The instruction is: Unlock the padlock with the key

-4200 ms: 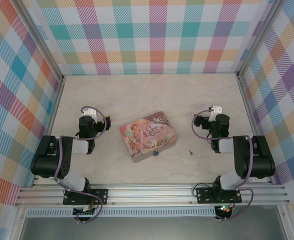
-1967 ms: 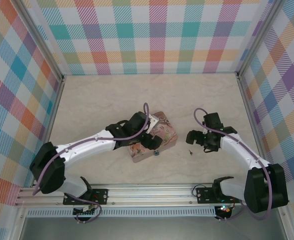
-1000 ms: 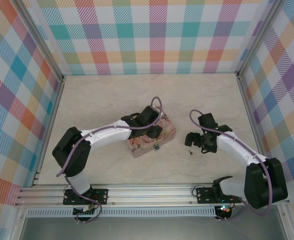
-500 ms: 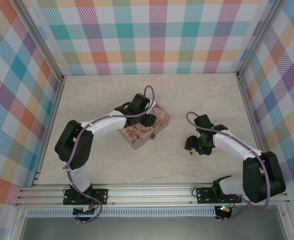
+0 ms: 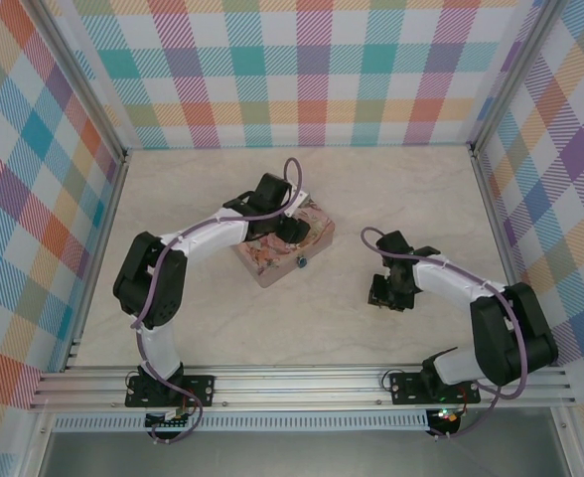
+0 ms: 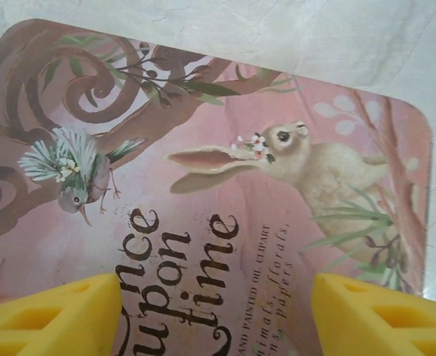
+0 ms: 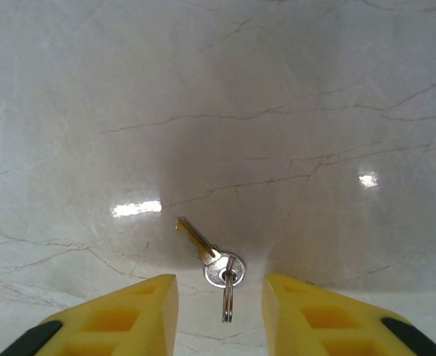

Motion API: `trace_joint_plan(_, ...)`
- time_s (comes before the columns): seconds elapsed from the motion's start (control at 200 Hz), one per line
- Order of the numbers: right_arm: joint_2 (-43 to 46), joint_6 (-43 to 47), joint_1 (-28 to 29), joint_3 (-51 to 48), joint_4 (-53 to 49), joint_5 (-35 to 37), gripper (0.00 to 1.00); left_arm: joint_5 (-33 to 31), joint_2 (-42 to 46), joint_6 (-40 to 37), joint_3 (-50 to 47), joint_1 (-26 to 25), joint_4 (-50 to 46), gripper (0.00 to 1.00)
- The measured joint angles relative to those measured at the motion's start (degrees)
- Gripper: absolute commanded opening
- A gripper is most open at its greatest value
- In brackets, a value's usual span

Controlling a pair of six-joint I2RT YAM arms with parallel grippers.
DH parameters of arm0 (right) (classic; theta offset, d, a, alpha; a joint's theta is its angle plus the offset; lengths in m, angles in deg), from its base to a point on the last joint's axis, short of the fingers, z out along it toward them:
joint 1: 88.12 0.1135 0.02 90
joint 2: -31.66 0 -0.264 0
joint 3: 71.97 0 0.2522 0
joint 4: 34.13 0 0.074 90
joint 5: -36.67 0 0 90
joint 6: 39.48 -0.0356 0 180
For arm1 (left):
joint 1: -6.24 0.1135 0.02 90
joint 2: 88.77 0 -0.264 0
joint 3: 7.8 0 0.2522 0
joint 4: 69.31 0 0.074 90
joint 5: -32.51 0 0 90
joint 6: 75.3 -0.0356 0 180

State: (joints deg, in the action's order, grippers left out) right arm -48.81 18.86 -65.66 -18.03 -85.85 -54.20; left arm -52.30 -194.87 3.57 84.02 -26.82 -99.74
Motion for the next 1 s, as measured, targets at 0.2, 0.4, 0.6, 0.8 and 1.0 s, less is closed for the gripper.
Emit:
trace_joint_plan(0.2,-1.5,-0.6,0.6,0.0,0.5,0.7,0.25,1.5,7.9,2.8,-2.0,0.0,0.0,0.69)
trace_joint_plan(0.4,-2.0,-0.7,0.7,0.5,-0.1,1.3,0.15,1.8,18.4,5.4,-7.2,0.0,0.8,0.7)
trace_joint_plan(0.6,-2.8,-0.7,1.2,1.5,-0.2,1.4,0.05,1.2,23.0,7.3,-12.7,0.0,1.8,0.7)
trace_joint_plan(0.8,-3.1,-0.7,2.1,1.7,1.3,1.3,0.0,1.0,26.8,9.0,-16.6,0.0,1.8,0.71)
trace_joint_plan(1.0,-2.6,-0.9,3.1,1.6,3.3,0.8,0.0,0.0,30.8,11.1,-18.3,0.0,1.9,0.71)
